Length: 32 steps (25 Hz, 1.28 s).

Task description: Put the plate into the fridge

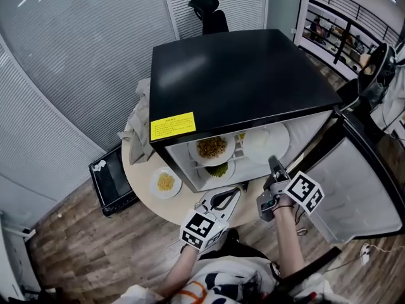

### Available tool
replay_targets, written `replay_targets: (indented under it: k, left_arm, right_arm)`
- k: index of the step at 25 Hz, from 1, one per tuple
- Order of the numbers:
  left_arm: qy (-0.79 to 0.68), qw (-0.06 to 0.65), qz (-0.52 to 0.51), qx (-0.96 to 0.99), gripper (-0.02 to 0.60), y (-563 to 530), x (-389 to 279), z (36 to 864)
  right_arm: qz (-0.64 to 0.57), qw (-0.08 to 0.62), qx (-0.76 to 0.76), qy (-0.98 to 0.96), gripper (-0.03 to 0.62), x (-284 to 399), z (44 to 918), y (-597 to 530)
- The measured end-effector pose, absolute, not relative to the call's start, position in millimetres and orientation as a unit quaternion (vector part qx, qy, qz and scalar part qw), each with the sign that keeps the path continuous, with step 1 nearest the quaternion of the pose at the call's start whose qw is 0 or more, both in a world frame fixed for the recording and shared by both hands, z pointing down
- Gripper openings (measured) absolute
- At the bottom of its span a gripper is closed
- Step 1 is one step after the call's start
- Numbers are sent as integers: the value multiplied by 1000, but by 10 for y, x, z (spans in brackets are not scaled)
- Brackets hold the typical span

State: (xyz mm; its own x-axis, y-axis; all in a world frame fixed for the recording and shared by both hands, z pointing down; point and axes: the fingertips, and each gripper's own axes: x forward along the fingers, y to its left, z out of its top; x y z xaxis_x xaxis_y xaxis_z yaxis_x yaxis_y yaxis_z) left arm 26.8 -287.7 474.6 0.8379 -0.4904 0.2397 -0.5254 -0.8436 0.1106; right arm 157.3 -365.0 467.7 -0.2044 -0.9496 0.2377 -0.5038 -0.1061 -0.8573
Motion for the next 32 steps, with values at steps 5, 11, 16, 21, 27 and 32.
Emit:
replay_targets:
  k: [5, 11, 16, 21, 27, 32]
  left_arm:
    - [-277, 88, 104, 951, 14, -3000, 230, 4750]
    - [-287, 92, 107, 947, 14, -3102, 184, 4789]
    - [-286, 93, 111, 947, 14, -3120, 181, 4816]
    - [-291, 94, 113, 946, 14, -3142, 136, 4828]
    - [-293, 94, 113, 945, 14, -3151, 121, 4823]
    - [-294, 93, 113, 944, 14, -3153, 112, 4818]
  right_arm:
    - [-446, 229, -594, 629, 25, 1607, 4695, -3806]
    - [-395, 160, -620, 659, 51, 1575, 4692, -3978]
    - [-340, 83, -642, 682, 85, 1549, 4729, -4060]
    - [-298, 18, -665, 685, 120, 1601, 4796, -4105]
    - [-246, -48, -686, 683, 189, 1644, 4803, -4102]
    - [-222, -62, -694, 682, 291, 1639, 4760, -4104]
